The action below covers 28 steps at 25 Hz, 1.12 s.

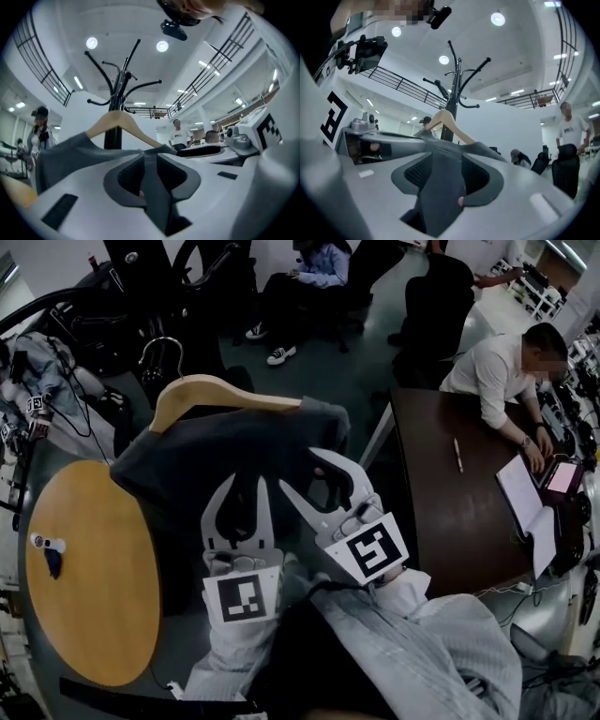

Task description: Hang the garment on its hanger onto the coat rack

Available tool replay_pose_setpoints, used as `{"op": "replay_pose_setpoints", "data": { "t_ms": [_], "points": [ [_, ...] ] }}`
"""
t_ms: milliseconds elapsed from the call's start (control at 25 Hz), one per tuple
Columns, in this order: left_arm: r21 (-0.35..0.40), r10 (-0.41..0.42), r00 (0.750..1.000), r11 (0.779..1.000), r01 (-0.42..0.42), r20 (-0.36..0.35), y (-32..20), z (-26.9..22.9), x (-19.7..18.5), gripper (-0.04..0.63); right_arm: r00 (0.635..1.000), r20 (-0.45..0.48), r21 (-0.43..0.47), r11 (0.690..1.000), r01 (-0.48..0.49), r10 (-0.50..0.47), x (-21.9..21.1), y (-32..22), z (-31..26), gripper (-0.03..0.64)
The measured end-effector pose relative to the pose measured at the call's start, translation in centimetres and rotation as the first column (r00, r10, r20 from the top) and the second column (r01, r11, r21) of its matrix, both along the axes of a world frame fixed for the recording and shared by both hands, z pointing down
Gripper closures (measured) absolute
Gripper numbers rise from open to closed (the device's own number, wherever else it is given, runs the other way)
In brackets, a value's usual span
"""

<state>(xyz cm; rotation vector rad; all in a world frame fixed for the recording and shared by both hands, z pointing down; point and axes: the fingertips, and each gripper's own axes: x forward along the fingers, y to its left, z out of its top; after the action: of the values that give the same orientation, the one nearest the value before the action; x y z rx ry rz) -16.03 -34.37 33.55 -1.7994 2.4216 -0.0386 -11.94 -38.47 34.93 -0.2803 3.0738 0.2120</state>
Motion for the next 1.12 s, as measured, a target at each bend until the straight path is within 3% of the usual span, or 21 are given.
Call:
{"op": "replay_pose_setpoints", "data": {
  "t_ms": [120,200,240,440,1120],
  "points": [
    [0.021,0.027,0.991,0.999,-0.025,-0.128,-0.3,1.1,0.0,0.557,1.000,-0.013,-0.072,0.997,-0.020,0.019,0.4,-0.2,1.3,0.502],
    [0.015,0.025,0.989,1.000,-0.023,-0.143,-0.3,1.6,-0.1,0.573,0.998,-0.020,-0.102,0.993,-0.060,0.058,0.8,-0.7,1.7,0.601],
    [0.002,0.022,0.990,1.000,-0.021,-0.142,-0.3,2.0,-0.2,0.580,0.998,-0.021,-0.110,0.992,-0.066,0.064,0.8,-0.8,1.9,0.614],
    [-0.080,0.030,0.997,0.996,-0.035,-0.071,-1.1,3.7,0.2,0.589,1.000,-0.030,-0.111,0.994,0.004,-0.007,0.1,0.0,3.0,0.615],
    [-0.088,0.046,0.999,0.995,-0.045,0.009,-3.4,2.4,0.2,0.591,1.000,-0.025,-0.094,0.995,0.014,-0.017,-0.4,-1.8,2.1,0.615]
  ]
}}
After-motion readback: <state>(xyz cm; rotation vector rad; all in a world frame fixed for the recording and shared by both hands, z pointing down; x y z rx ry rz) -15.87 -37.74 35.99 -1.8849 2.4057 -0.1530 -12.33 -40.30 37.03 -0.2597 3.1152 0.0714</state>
